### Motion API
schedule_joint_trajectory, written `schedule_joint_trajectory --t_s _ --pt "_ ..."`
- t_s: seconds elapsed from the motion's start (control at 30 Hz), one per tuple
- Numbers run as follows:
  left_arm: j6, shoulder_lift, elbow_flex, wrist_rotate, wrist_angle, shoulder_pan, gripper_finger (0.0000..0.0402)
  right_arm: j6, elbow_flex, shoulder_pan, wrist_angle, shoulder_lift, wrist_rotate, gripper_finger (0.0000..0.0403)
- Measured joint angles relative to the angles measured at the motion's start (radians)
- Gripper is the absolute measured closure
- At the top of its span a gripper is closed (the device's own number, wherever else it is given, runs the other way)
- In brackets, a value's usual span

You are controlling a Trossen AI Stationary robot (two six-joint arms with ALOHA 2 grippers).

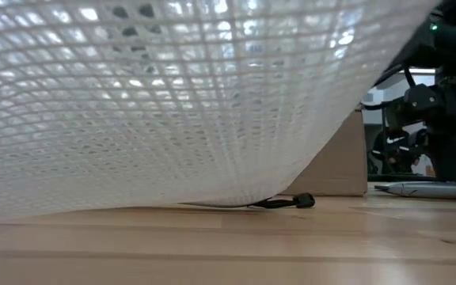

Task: Unpack boxes
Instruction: Open the box using the cutter

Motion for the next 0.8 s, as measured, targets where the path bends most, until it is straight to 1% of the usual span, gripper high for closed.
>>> schedule_joint_trajectory --t_s 0.03,0.07,0.13,0.17,0.27,0.33,0.4,0.43,0.5,0.6,0.67,0.8 --pt "0.000 0.000 0.000 0.000 0.000 0.000 0.0293 0.002 0.001 -0.002 0.001 0.001 -0.009 0.0188" --pt "0.000 0.000 0.000 0.000 0.001 0.000 0.0293 0.002 0.005 -0.001 0.001 0.001 -0.017 0.0223" --pt "0.000 0.000 0.000 0.000 0.001 0.000 0.0293 -0.012 0.014 -0.001 -0.022 -0.028 -0.031 0.0303" --pt "0.000 0.000 0.000 0.000 0.002 0.000 0.0293 -0.026 0.026 -0.001 -0.048 -0.050 -0.041 0.0305" --pt "0.016 0.000 0.000 0.000 0.000 0.000 0.0293 -0.023 0.095 0.004 -0.263 -0.140 -0.068 0.0301" --pt "0.021 0.000 0.000 0.000 0.002 0.000 0.0293 -0.039 0.193 0.004 -0.393 -0.202 -0.075 0.0301" --pt "0.035 0.000 0.001 0.002 0.012 0.000 0.0293 -0.060 0.294 0.004 -0.568 -0.259 -0.074 0.0301" --pt "0.048 0.000 0.001 0.009 0.024 0.000 0.0293 -0.068 0.358 -0.002 -0.601 -0.284 -0.073 0.0301" --pt "0.068 0.000 0.001 0.046 0.070 -0.004 0.0293 -0.109 0.478 -0.024 -0.540 -0.319 -0.061 0.0301" --pt "0.109 0.000 0.001 0.137 0.250 -0.007 0.0292 -0.190 0.589 -0.088 -0.485 -0.320 0.033 0.0301" --pt "0.109 0.000 0.001 0.196 0.386 -0.016 0.0290 -0.260 0.631 -0.138 -0.383 -0.289 0.064 0.0301" --pt "0.087 0.010 0.003 0.240 0.642 -0.028 0.0272 -0.399 0.643 -0.236 -0.265 -0.213 0.065 0.0301"
